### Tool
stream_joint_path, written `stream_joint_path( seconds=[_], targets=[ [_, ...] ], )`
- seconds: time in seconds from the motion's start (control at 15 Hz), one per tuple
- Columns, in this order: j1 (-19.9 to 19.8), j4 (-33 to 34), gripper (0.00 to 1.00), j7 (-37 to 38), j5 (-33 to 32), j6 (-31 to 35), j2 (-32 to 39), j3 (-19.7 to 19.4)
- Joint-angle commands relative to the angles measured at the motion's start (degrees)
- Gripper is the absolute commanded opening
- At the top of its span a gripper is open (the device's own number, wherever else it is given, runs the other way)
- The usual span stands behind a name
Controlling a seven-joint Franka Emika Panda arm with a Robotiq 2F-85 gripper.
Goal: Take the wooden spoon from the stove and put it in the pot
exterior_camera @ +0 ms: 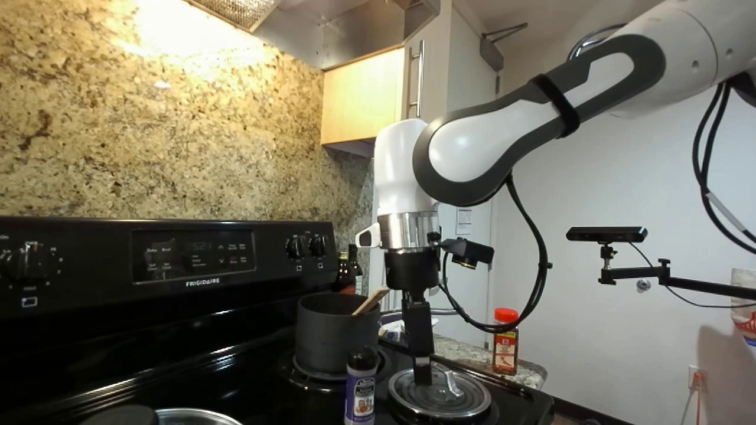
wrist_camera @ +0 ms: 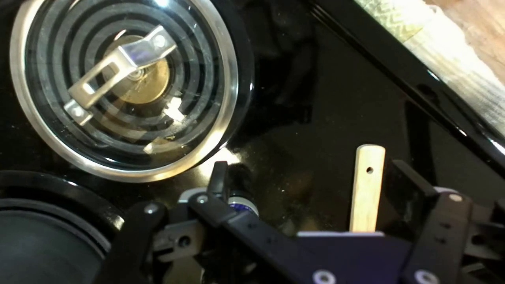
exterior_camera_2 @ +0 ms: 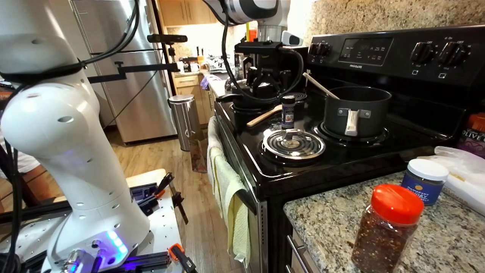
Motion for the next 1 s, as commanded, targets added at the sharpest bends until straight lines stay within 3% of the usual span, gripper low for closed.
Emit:
stream_joint_path(
  seconds=[0.0,0.47,0.93],
  targets=[
    [0.61,-3.78,1.00,-0.06,2.38,3.12,-1.15,1.75],
    [3.66,-12.28,1.00,9.20,4.11,19.45,-0.44,5.96],
    [5.65,-15.12,1.00,17.78,-0.30,27.66,2.52,8.63]
  ],
)
